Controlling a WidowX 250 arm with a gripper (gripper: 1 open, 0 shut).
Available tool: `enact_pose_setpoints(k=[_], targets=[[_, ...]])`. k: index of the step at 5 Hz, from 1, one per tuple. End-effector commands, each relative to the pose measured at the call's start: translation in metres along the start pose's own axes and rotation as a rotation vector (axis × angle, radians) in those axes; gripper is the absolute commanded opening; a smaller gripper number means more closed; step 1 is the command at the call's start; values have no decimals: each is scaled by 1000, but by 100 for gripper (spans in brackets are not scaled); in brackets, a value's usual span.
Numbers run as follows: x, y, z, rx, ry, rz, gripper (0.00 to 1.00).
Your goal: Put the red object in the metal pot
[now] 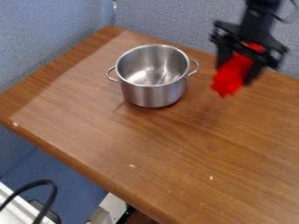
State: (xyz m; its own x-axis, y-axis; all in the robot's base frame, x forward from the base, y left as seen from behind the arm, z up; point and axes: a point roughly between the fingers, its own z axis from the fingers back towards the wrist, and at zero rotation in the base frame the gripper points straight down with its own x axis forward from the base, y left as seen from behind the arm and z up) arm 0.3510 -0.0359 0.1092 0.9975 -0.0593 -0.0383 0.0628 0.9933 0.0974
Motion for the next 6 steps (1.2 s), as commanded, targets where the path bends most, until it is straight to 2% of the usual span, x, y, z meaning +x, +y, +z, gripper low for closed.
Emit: enact_pose_setpoints(k=[1,2,3,4,6], targets=[[-7,42,30,-7,-88,49,0],[-15,74,27,-10,-72,113,0],[-16,106,21,-3,-87,190,0],[-16,111,18,-1,-94,198,0],[-18,110,10,24,-105,202,0]])
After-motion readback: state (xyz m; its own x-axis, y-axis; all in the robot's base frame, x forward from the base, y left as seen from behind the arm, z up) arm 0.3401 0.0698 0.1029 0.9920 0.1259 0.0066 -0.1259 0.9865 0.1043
